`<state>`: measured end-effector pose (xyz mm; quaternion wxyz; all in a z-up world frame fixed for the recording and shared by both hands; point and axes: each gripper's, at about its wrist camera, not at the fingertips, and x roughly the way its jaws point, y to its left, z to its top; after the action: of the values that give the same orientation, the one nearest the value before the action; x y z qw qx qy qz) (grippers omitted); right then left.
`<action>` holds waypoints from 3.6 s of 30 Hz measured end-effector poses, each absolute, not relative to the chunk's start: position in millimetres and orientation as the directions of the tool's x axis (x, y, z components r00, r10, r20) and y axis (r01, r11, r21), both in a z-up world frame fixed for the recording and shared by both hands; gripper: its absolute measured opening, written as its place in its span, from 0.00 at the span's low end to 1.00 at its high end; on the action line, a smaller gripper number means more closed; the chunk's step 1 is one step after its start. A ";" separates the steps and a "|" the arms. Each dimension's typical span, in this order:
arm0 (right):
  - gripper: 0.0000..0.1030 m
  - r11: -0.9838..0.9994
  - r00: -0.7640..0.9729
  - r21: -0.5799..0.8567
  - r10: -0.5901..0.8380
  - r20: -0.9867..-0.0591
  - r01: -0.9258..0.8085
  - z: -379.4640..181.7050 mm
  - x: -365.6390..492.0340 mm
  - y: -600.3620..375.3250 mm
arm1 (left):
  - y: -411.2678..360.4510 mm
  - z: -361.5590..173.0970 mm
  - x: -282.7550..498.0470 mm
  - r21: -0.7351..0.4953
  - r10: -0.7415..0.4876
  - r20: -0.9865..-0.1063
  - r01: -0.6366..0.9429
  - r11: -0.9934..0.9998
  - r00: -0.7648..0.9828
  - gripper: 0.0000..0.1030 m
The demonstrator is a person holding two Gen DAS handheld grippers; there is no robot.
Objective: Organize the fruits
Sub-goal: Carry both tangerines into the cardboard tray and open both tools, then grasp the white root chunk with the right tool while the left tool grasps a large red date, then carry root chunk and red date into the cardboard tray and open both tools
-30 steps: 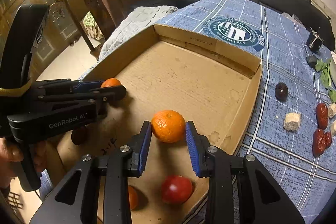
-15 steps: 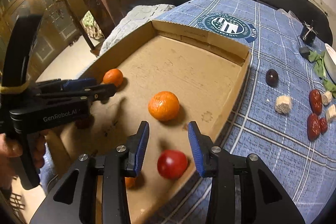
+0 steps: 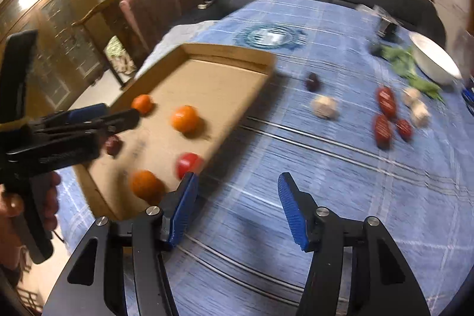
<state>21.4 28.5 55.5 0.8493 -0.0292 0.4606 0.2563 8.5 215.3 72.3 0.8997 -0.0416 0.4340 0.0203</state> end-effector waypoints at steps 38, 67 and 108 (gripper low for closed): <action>0.27 0.917 0.544 0.147 0.343 -0.765 -0.372 32.5 159.1 -160.0 | -8.2 27.9 131.8 -0.089 -0.170 -0.855 0.184 0.979 0.489 0.47; 0.27 0.940 0.567 0.165 0.314 -0.761 -0.299 53.0 27.7 -142.0 | 69.9 72.2 31.4 -0.205 -0.317 -0.774 0.258 0.944 0.547 0.29; 0.27 0.822 0.420 0.172 0.443 -0.792 -0.544 47.1 106.0 142.1 | 303.8 47.6 86.4 -0.153 -0.108 -0.812 -0.030 0.988 0.573 0.29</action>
<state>106.0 142.1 47.1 0.8407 -0.0557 0.4516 0.2935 86.4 303.8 47.6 0.8837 -0.0748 0.4615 -0.0223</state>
